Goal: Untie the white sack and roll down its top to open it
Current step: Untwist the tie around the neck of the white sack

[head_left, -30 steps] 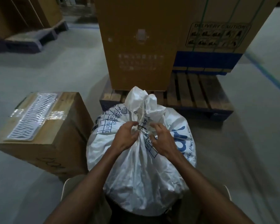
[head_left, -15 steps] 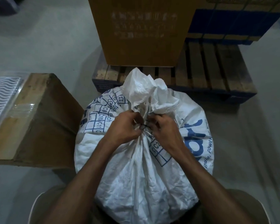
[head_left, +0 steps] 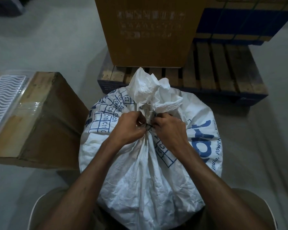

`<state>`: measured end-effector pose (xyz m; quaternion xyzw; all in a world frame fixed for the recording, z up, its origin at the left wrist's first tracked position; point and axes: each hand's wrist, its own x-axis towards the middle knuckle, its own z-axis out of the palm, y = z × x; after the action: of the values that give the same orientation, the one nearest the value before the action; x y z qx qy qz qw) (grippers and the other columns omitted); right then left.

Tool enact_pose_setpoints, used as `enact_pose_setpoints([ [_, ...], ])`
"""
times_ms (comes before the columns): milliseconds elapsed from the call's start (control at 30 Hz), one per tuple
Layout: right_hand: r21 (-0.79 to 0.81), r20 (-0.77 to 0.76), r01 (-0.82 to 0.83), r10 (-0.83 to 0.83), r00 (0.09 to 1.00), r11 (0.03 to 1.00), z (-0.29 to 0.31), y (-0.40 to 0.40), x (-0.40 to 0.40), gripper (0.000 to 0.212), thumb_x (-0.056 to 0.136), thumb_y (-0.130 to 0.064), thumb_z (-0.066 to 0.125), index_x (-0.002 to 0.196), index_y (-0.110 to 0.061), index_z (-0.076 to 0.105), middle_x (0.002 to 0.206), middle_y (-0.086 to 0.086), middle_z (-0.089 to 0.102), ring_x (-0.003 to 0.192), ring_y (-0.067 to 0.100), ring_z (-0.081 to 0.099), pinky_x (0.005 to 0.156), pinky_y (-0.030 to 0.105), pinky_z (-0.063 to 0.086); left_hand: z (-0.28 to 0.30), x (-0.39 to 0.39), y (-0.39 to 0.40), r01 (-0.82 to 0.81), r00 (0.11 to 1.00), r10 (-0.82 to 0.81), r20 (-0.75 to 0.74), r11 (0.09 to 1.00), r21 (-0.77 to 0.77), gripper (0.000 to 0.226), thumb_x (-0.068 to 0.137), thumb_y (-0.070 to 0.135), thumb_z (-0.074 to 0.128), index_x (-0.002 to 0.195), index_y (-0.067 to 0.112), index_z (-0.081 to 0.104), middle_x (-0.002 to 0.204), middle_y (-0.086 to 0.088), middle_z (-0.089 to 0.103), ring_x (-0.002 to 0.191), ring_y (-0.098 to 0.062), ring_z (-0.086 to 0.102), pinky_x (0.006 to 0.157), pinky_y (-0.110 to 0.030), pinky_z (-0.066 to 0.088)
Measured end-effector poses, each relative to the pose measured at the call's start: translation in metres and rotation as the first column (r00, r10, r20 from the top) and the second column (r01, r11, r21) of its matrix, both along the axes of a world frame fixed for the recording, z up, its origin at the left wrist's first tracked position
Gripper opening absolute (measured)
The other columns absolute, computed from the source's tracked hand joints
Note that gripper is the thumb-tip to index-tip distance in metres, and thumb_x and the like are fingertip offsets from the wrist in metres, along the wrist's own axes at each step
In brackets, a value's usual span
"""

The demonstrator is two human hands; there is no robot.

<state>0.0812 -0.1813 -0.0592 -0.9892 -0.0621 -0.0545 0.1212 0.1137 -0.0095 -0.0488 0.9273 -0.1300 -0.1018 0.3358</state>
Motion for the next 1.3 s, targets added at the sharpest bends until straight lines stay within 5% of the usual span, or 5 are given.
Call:
enact_pose_setpoints([
  [267, 0.023, -0.032, 0.007, -0.007, 0.999, 1.000, 0.004, 0.001, -0.009, 0.040, 0.099, -0.022, 0.055, 0.139, -0.026, 0.052, 0.123, 0.008, 0.060, 0.099, 0.031, 0.065, 0.077, 0.043, 0.053, 0.002, -0.011, 0.005, 0.011, 0.999, -0.009, 0.050, 0.999, -0.044, 0.018, 0.085, 0.026, 0.069, 0.099, 0.017, 0.072, 0.093, 0.000, 0.066, 0.087, -0.015, 0.064, 0.078, -0.042, 0.058],
  [533, 0.067, 0.012, 0.090, -0.091, 0.996, 0.994, 0.012, -0.014, -0.023, 0.036, 0.090, -0.004, 0.053, 0.124, -0.018, 0.054, 0.120, 0.005, 0.050, 0.081, 0.029, 0.062, 0.057, 0.036, 0.045, 0.006, -0.024, 0.005, 0.013, 0.994, -0.006, 0.109, 0.998, -0.057, 0.023, 0.089, 0.028, 0.067, 0.110, 0.017, 0.067, 0.100, 0.000, 0.066, 0.092, -0.017, 0.064, 0.084, -0.043, 0.055],
  [833, 0.117, 0.265, 0.010, -0.041, 0.963, 0.993, 0.022, -0.013, -0.032, 0.020, 0.096, -0.008, 0.051, 0.111, -0.013, 0.062, 0.106, 0.004, 0.055, 0.062, 0.015, 0.051, 0.046, 0.028, 0.043, 0.011, -0.027, -0.001, 0.011, 0.974, 0.019, 0.225, 0.991, -0.133, 0.032, 0.085, 0.032, 0.068, 0.117, 0.032, 0.063, 0.108, 0.009, 0.060, 0.097, -0.008, 0.062, 0.076, -0.039, 0.059],
  [1067, 0.069, 0.386, -0.131, 0.095, 0.918, 0.989, 0.017, -0.014, -0.027, 0.025, 0.094, -0.006, 0.059, 0.117, -0.017, 0.062, 0.114, 0.008, 0.055, 0.074, 0.023, 0.059, 0.057, 0.039, 0.052, 0.009, -0.029, -0.010, 0.073, 0.954, -0.035, 0.298, 0.990, -0.119, 0.025, 0.088, 0.025, 0.070, 0.113, 0.027, 0.074, 0.103, 0.002, 0.064, 0.090, -0.015, 0.064, 0.075, -0.039, 0.056],
  [1300, 0.463, 0.251, -0.128, 0.008, 0.968, 0.877, 0.015, -0.012, -0.024, 0.024, 0.099, -0.015, 0.063, 0.123, -0.017, 0.059, 0.108, -0.004, 0.064, 0.083, 0.013, 0.063, 0.066, 0.037, 0.058, 0.017, -0.022, -0.014, -0.329, 0.942, 0.323, -0.085, 0.847, -0.418, 0.004, 0.085, 0.015, 0.079, 0.088, 0.016, 0.082, 0.078, 0.008, 0.078, 0.074, 0.000, 0.073, 0.074, -0.023, 0.059],
])
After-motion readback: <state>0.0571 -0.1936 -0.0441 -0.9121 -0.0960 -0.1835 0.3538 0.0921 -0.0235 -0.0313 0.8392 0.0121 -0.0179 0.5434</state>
